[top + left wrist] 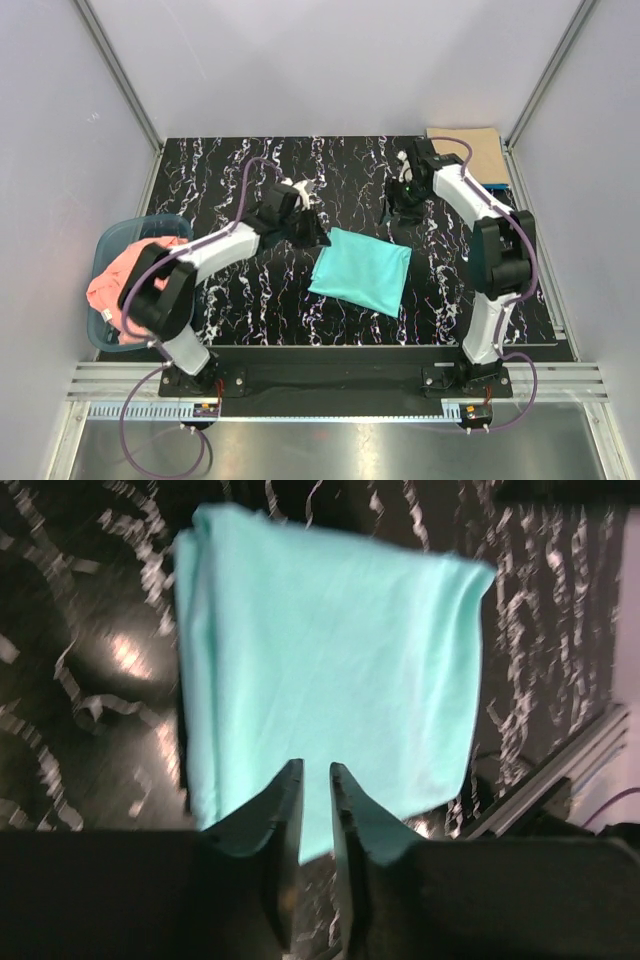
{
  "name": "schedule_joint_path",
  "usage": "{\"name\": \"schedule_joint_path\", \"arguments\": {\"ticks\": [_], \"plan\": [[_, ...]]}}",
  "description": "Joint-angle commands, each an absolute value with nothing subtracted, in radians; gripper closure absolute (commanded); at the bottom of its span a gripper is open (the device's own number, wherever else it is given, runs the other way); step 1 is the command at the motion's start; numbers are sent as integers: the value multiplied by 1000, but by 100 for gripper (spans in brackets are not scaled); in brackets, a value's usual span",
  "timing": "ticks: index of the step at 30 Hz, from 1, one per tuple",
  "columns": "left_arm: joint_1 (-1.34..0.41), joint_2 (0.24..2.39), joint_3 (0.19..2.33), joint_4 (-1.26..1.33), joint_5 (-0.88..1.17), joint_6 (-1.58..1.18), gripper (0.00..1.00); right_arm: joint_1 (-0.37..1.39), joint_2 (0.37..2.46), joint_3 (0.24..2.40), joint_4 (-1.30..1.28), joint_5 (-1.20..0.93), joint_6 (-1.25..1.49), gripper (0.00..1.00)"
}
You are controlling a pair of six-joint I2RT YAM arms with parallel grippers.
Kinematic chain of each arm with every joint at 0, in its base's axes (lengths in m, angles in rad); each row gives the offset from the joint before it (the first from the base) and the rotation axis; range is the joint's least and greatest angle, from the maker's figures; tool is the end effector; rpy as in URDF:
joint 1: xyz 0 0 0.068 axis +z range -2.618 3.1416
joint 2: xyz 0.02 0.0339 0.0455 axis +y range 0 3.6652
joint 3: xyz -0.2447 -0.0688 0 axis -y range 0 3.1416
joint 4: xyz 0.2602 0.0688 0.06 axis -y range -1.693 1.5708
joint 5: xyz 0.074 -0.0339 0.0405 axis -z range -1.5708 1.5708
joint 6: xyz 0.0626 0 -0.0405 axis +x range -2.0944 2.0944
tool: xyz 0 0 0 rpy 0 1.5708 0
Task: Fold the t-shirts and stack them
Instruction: Fold the tshirt
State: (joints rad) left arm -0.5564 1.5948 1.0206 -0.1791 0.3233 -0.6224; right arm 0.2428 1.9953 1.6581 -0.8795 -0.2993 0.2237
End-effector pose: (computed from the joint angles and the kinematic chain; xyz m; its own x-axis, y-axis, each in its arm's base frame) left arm 0.3073 -0.2145 0.1760 -0.8786 -0.1045 -0.4660 0.2281 0.7654 -0.6018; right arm 0.4155 0.1219 0.1815 -0.9607 -0.0196 -0.2767 -0.1188 0.9305 0.3466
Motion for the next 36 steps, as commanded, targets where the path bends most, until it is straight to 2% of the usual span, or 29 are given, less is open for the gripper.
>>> {"name": "schedule_joint_path", "arguments": {"ticks": [1,3,4,7,15,23,28,30,36], "plan": [[-560,1718,1106,-3,403,-672,82,270,1895,1534,-865,-264,268,45],[-560,1788,1143,52,405,-707,85,265,1856,1456,-821,-288,302,63],[-561,1825,1152,66,400,-713,86,264,1847,1413,-781,-331,316,79],[-563,1894,1212,26,367,-733,90,258,1850,1376,-752,-362,354,94],[-563,1971,1273,-122,316,-738,90,210,1884,1325,-745,-325,360,98],[-563,1979,1221,-126,305,-735,91,163,1893,1269,-735,-278,330,98],[-563,1988,1224,-129,307,-719,91,150,1862,1259,-787,-163,311,88],[-563,1987,1224,-130,304,-710,91,146,1845,1255,-808,-118,298,81],[-564,1961,1247,-176,273,-672,91,130,1829,1241,-827,-78,293,78]]}}
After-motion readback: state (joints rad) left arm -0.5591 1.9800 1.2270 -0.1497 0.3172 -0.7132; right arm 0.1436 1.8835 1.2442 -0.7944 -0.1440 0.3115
